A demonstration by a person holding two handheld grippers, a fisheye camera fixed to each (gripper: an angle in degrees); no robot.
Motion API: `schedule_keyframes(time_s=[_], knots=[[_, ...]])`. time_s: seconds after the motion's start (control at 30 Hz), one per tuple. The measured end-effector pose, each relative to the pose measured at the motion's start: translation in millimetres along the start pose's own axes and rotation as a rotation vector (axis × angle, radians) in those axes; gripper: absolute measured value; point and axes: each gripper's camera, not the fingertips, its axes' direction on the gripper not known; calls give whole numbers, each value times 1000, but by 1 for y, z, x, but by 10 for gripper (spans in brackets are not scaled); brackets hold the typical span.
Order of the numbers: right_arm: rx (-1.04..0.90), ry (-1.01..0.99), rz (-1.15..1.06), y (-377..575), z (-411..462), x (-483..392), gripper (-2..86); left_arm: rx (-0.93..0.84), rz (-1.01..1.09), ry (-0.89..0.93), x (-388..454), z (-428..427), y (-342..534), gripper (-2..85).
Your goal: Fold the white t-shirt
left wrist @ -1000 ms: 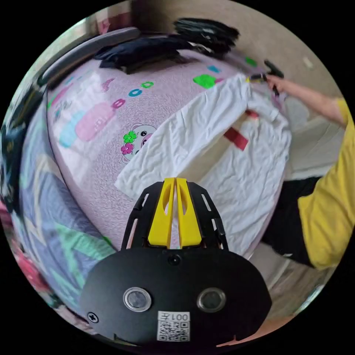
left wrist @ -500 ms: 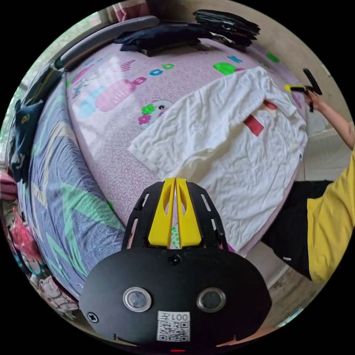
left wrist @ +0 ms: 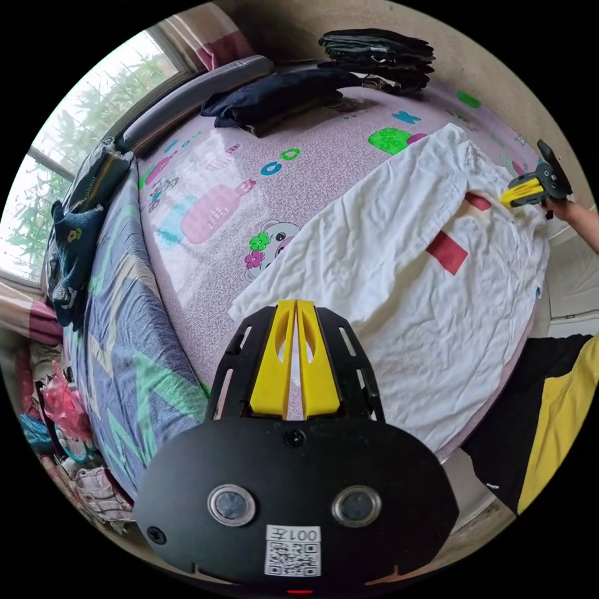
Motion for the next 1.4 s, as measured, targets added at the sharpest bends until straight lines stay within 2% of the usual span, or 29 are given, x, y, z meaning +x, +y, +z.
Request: schedule_keyframes(time_s=[0.17,0.3,0.43,0.57,0.77,0.93,1.1,1.4], knots=[[155,-65,95,48,-57,17,2,59,-138,162,-2,-19,22,-16],[213,-200,184,113,-87,34,4,45,-227,315,5,-18,46,-16],[172,-327,255,175,-84,43,13,-40,-277,511,24,-4,87,-16],[49,-419,323,239,-52,44,49,-117,-404,615,36,13,130,-16],[-71,-426,293,272,1,31,89,-227,-516,597,43,34,164,-15],[-25,-446,293,282,17,29,95,-246,-530,559,44,38,172,-5],[30,-453,307,287,31,24,95,-296,-447,539,46,47,168,30],[7,-363,248,274,45,-4,85,-251,-520,667,40,77,206,30]])
